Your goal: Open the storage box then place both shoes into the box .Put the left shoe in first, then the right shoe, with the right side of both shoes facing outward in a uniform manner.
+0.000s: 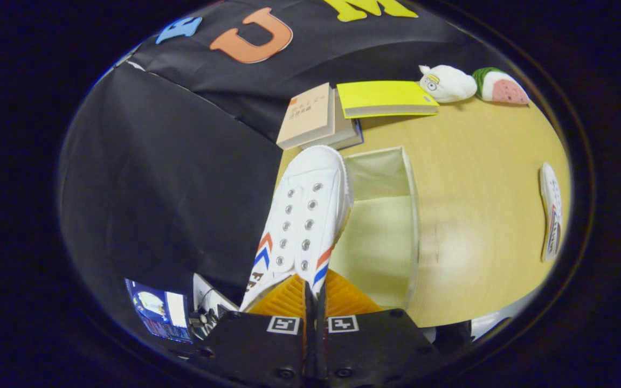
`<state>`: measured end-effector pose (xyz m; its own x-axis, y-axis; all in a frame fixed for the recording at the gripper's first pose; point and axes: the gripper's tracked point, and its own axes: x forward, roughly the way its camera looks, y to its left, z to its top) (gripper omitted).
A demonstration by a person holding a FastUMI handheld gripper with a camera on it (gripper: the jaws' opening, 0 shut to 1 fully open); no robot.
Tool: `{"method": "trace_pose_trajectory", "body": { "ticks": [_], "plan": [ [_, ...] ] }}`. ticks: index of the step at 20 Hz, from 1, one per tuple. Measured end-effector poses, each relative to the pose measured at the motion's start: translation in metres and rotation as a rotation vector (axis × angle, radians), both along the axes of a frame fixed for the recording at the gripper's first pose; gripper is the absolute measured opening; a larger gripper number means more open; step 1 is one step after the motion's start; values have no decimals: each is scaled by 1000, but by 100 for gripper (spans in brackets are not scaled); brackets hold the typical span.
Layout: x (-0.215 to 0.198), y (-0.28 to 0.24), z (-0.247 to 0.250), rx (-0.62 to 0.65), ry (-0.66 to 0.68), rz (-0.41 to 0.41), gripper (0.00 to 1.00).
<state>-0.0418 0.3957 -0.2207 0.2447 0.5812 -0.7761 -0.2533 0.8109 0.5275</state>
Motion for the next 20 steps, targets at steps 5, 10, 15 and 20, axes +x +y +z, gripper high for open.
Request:
{"method": "trace_pose_trajectory", "body": {
  "ticks": [5,10,15,20],
  "plan": [
    [8,17,-51,-108,74,-10,5],
    [7,32,-80,-153,170,-20,5],
    [6,43,-100,-145,249,-47,6],
    [12,46,-81,-115,183,-20,64]
  ]
}}
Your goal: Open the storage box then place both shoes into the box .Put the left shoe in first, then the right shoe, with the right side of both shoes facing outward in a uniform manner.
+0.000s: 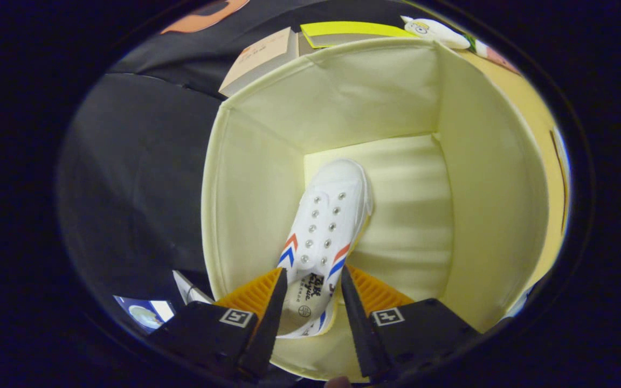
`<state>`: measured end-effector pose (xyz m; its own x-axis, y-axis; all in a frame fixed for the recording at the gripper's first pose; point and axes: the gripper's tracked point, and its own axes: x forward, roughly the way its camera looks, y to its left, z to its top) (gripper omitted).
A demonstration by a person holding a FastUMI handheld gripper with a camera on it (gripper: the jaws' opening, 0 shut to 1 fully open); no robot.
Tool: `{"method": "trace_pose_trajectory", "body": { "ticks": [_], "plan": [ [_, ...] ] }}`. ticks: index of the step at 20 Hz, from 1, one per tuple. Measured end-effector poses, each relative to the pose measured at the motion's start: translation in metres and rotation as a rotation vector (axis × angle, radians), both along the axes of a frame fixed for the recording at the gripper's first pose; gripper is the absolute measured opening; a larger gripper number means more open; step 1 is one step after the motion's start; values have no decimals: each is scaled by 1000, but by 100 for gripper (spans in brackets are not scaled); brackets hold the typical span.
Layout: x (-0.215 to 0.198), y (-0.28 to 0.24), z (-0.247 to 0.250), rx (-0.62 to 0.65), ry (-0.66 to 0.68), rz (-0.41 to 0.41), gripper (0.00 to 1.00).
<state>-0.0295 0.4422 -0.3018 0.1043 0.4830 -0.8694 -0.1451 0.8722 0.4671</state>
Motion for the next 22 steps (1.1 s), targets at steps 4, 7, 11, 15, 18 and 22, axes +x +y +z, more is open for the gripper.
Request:
{"method": "trace_pose_trajectory", "body": {
  "ticks": [4,7,11,15,18,22],
  "plan": [
    [3,-20,38,11,-128,16,89],
    [7,-51,76,18,-257,21,90],
    [14,-124,120,-3,-417,-9,90],
    [31,-230,149,-110,-558,-70,92],
    [36,-318,147,-193,-619,-120,94],
    [41,-419,119,-266,-581,-186,95]
  ]
}}
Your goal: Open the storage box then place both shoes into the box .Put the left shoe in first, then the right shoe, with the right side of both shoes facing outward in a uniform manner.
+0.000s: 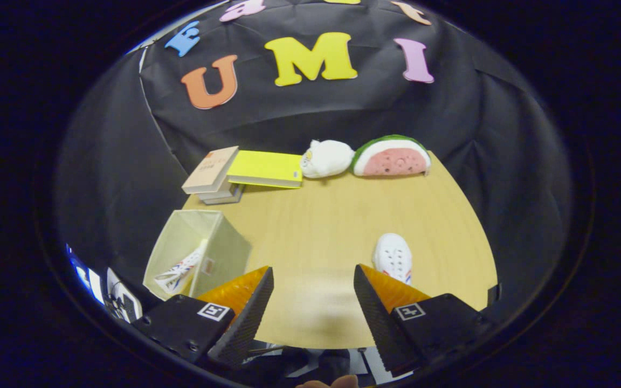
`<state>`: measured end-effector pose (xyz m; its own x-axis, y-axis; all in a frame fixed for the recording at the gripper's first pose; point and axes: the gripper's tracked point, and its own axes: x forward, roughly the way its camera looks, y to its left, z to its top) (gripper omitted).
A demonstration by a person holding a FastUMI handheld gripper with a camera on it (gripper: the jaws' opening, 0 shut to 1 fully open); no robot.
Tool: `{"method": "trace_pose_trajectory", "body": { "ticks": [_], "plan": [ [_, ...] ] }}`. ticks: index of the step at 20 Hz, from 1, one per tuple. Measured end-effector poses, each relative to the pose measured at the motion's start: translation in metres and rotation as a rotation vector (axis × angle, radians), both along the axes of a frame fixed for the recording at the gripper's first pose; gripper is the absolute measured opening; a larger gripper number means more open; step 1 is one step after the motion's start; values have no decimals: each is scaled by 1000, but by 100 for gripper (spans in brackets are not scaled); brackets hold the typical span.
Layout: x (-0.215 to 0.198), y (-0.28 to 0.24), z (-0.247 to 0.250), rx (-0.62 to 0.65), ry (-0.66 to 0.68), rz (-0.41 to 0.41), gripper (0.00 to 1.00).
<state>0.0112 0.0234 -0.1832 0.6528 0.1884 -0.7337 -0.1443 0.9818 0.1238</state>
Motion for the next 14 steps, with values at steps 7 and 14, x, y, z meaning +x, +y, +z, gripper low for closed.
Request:
{"method": "trace_pose_trajectory", "body": {
  "ticks": [7,14],
  "plan": [
    [19,-114,-110,-84,187,-55,95],
    [60,-131,-185,-70,357,23,96]
  ]
}}
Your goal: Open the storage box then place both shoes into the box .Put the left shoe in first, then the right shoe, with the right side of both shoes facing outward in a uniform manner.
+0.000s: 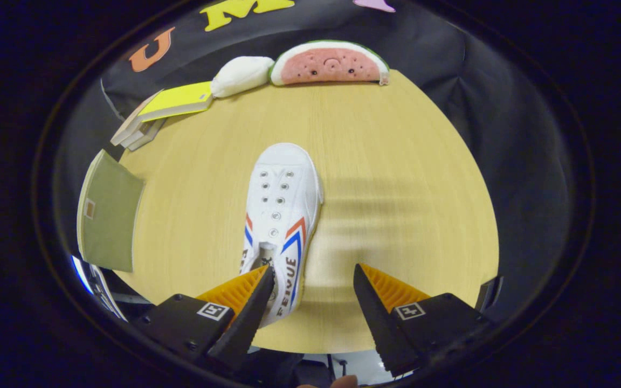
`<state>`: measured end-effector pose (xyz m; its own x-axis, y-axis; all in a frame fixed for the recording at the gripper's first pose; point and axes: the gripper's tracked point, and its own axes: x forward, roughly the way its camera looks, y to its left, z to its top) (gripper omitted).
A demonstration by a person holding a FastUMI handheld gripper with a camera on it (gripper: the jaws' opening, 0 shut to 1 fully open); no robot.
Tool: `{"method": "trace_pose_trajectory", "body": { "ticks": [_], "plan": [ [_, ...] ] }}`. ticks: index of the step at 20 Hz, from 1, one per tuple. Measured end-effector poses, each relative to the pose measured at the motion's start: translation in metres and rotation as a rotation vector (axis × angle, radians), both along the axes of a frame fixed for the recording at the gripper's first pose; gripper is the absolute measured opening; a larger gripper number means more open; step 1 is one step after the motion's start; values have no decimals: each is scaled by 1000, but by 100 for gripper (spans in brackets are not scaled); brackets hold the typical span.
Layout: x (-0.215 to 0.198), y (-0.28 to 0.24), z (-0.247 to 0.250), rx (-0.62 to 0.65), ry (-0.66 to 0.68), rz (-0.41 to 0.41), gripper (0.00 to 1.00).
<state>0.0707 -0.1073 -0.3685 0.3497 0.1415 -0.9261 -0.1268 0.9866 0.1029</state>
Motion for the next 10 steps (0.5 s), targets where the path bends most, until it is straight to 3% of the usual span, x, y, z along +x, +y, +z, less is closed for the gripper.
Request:
{"method": "trace_pose_trajectory", "body": {
  "ticks": [4,7,8,10],
  "plan": [
    [14,9,-16,48,71,36,95],
    [14,16,-18,98,110,70,87],
    [13,23,-18,134,129,70,81],
    [11,27,-19,170,168,43,54]
  ]
}}
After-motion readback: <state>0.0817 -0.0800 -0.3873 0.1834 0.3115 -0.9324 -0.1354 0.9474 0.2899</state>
